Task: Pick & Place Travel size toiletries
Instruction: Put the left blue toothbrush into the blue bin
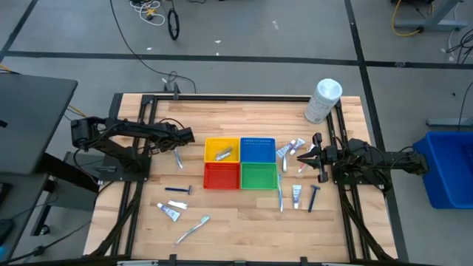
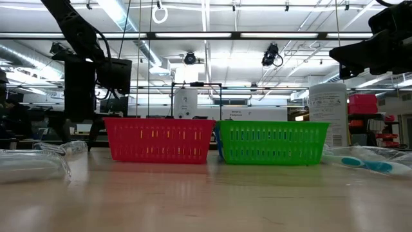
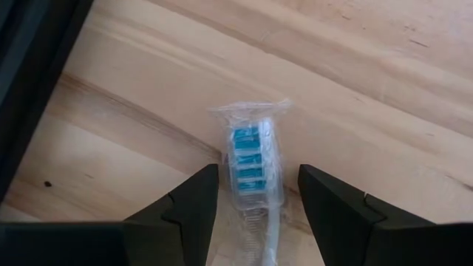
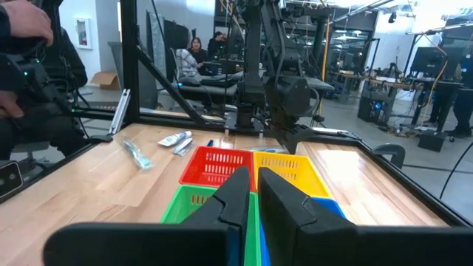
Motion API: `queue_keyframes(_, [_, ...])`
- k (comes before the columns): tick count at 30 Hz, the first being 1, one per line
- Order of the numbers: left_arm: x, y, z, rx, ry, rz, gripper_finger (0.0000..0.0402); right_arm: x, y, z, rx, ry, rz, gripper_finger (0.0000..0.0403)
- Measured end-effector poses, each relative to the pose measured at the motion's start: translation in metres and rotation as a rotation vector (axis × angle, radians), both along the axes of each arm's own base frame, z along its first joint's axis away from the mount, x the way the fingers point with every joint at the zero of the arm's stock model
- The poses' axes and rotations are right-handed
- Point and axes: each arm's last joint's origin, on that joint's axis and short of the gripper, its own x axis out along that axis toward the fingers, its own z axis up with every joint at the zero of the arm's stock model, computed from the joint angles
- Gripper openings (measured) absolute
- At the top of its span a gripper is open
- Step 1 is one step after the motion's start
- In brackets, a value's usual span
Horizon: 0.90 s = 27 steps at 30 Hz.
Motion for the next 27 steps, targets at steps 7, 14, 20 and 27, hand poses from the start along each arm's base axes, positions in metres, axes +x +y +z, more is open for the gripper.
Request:
queue_keyframes(7, [0.0011, 0.0, -0.0003, -0.004, -0.015, -0.002, 0.0199, 0.0, 0.0, 0.0, 0.0, 0.0, 0.0, 0.0041])
queue_keyframes(14, [0.0026, 0.0011, -0.0002, 0.021, -0.031, 0.008, 0.0199, 0.0, 0.0, -0.0001, 0.0, 0.0, 0.0, 0.004])
queue_keyframes(20, [0.0032, 0.0007, -0.0001, 0.021, -0.037, 0.011, 0.0199, 0.0, 0.0, -0.0001, 0.0, 0.0, 0.0, 0.0041])
queue_keyframes(27, [0.0055, -0.0026, -0.0001, 0.029, -0.043, -0.01, 0.0199, 0.0, 0.0, -0.0001, 0.0, 0.0, 0.0, 0.0041])
